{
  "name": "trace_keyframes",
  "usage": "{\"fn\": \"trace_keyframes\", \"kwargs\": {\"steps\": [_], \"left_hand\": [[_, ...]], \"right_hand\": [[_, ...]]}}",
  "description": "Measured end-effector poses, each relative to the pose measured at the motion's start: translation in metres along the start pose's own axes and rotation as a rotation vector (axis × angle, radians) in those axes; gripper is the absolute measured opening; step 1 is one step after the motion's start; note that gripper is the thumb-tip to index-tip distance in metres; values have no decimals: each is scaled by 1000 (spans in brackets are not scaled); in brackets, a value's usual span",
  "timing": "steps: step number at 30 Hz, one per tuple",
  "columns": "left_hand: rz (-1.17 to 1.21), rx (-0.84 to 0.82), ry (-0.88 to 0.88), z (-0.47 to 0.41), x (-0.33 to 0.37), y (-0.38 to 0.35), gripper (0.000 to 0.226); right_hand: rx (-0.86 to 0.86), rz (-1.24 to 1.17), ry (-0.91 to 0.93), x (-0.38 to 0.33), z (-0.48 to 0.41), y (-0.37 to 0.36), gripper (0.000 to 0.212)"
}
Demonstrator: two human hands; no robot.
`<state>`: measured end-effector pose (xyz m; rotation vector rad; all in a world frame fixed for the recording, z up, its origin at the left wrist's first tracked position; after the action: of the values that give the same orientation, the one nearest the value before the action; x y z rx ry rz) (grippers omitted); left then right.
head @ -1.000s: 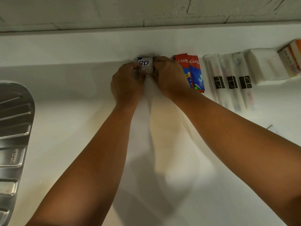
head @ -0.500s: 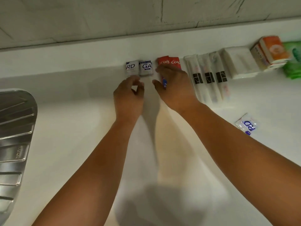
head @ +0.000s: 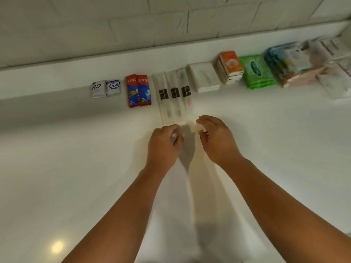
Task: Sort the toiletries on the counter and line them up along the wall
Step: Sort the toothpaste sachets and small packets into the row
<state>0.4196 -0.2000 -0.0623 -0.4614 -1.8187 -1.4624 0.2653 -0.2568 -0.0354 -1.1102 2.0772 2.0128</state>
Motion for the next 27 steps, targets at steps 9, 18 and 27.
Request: {"fn": "trace_keyframes", "kwargs": {"steps": [9,18,27], "left_hand": [[-296,-59,16,5,56,-64,46],[-323,-53,53,1,67,-73,36],[-159,-37,136,11,74,-71,23]], "right_hand": [[-225,191,161,49,0,5,44],[-278,164,218,52,-4,8,33],[-252,153,234,50,0,20,29]]}}
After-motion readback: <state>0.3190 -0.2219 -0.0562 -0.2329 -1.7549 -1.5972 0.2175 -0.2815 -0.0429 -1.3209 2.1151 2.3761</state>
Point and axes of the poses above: each hand's wrist, its own z-axis away from the middle knuckle, its own y-axis out of the back of the hand, x = y × z, the point moved 10 cm from there along -z, towards the middle knuckle, and after that the axes turned 1 degree about y, right-handed, at the moved point
